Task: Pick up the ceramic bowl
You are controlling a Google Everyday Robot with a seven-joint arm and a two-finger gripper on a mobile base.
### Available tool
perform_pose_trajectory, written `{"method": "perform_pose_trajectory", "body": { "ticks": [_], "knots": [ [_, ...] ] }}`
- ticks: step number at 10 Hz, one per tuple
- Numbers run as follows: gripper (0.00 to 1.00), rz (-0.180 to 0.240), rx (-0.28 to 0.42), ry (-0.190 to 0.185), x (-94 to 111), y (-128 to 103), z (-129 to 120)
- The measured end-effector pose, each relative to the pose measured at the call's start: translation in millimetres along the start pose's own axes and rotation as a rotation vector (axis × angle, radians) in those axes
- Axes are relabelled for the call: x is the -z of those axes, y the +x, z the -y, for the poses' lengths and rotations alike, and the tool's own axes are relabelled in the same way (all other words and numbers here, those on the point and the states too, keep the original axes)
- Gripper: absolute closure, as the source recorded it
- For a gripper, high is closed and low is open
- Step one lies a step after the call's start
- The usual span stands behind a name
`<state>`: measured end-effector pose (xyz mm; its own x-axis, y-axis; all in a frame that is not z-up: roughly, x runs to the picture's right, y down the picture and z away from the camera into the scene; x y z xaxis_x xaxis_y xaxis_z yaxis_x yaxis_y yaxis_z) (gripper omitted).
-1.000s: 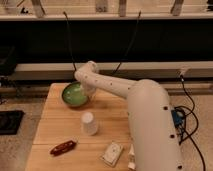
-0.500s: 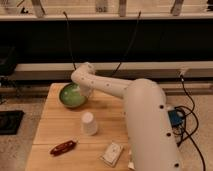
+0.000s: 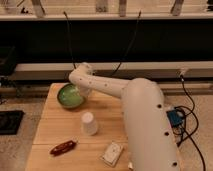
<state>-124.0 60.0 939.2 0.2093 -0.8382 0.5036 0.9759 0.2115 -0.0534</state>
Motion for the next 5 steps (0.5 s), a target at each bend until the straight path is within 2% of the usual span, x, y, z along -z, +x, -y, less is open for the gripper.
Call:
{"method": "perform_pose_trajectory", "body": {
  "ticks": [2,5],
  "knots": [
    [0.96,-0.002,0.008,0.000,2.8,0.5,-0.8],
    [0.97,-0.005,0.051,0.002,2.6,-1.6,8.0]
  ]
}}
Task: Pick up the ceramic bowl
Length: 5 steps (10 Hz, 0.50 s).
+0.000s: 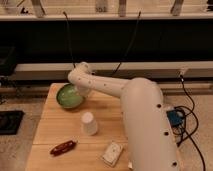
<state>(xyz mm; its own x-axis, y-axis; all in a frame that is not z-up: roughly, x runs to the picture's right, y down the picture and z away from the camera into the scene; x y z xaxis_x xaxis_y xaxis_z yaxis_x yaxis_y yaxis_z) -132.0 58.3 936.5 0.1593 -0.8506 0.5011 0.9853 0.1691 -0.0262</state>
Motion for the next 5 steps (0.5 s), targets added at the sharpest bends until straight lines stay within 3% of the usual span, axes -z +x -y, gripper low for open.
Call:
{"method": "perform_pose_trajectory", "body": {
  "ticks": [5],
  "knots": [
    [0.97,-0.009,0.050,0.000,-0.4,-2.4,6.8]
  ]
}}
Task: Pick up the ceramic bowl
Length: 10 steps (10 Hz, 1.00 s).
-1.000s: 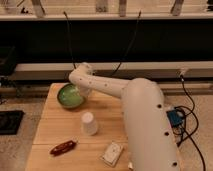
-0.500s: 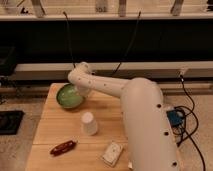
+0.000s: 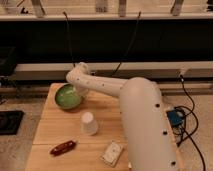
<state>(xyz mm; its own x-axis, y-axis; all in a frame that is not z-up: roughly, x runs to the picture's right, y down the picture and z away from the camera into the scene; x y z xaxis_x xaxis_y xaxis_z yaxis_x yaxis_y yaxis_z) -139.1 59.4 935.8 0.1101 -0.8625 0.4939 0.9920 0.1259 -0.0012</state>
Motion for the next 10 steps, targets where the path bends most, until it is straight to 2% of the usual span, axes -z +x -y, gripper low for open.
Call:
{"method": "perform_pose_trajectory", "body": {
  "ticks": [10],
  "knots": [
    [0.97,-0.015,0.080,-0.003,10.3,-2.1,5.2]
  ]
}}
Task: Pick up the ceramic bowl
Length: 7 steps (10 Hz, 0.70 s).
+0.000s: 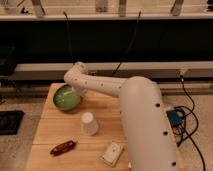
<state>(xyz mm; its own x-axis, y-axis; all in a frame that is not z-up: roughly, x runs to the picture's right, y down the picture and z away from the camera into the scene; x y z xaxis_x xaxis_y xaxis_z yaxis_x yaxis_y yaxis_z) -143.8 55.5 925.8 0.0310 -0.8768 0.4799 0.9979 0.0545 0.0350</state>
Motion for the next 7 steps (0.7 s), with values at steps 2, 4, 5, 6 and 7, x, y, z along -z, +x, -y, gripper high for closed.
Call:
{"method": "perform_pose_trajectory", "body": {
  "ticks": [2,4,5,6,7],
  "knots": [
    [0.97,-0.003,0.019,-0.003,2.1,0.0,0.8],
    [0.97,-0.006,0.032,-0.003,4.5,-0.2,1.2],
    [0.97,-0.007,0.039,-0.004,5.4,-0.3,1.6],
    [0.97,-0.008,0.047,-0.005,6.1,-0.6,1.7],
    [0.97,-0.010,0.053,-0.006,7.3,-0.5,2.0]
  ]
}}
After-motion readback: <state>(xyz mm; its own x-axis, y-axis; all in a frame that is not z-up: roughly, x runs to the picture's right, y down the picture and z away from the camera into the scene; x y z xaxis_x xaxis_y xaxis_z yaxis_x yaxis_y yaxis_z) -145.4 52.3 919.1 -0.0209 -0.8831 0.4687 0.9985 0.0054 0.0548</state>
